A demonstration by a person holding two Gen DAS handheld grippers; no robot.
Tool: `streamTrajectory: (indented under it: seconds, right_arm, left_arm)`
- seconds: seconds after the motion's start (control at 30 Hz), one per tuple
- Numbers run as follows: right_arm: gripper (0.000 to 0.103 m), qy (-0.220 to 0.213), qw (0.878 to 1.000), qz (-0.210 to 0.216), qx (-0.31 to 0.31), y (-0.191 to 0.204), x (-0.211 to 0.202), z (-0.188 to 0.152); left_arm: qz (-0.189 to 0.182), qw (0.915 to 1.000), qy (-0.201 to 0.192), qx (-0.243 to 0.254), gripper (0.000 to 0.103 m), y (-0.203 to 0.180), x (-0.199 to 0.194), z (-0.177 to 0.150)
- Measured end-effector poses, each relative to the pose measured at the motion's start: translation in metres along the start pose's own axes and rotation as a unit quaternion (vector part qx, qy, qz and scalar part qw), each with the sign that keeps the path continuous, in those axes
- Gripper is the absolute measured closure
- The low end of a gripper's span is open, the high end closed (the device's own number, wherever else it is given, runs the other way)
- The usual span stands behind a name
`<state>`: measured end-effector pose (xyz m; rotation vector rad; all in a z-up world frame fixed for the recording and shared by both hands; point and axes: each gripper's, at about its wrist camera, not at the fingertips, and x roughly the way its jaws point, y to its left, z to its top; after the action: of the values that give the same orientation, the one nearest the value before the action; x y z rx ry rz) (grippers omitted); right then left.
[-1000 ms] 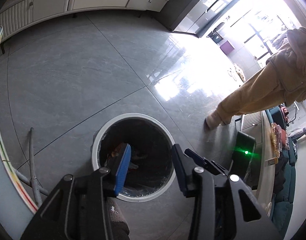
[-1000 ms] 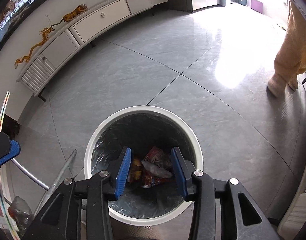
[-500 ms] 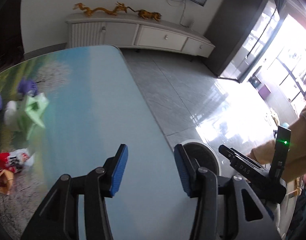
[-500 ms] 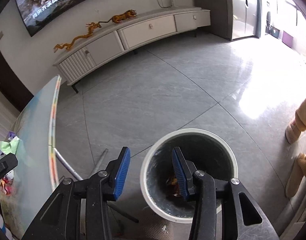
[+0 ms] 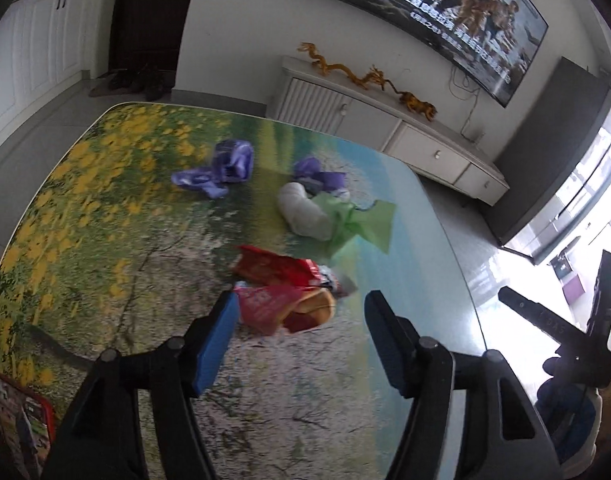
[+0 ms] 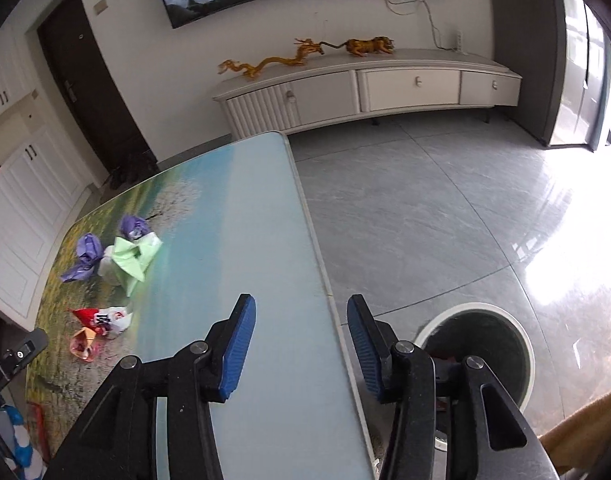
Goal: Collect trash
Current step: 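Move both open tools back over the remaining trash on the table, then grasp the red chip bag with the right tool while the left tool grasps the pink snack bag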
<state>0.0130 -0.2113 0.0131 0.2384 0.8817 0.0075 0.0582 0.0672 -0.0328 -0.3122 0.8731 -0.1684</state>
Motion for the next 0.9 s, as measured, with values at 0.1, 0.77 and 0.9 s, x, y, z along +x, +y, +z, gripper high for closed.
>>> streamTrajectory:
  seconds: [0.1, 0.77, 0.9]
  right_arm:
    - [0.057, 0.008, 0.999, 0.037, -0.029, 0.038, 0.007, 0.009]
    - [0.058, 0.132, 0.948, 0.215, -0.192, 0.205, 0.103, -0.004]
    - [0.067, 0.139, 0.947, 0.208, -0.202, 0.204, 0.112, -0.010]
  left_arm:
    - [0.002, 0.9996, 0.003, -0.028, 0.039, 0.018, 0.000, -0.004]
    - [0.019, 0.9956, 0.019, -0.090, 0.039, 0.059, 0.020, -0.009]
    - [0.018, 0.9958, 0.020, -0.087, 0.039, 0.057, 0.024, -0.008]
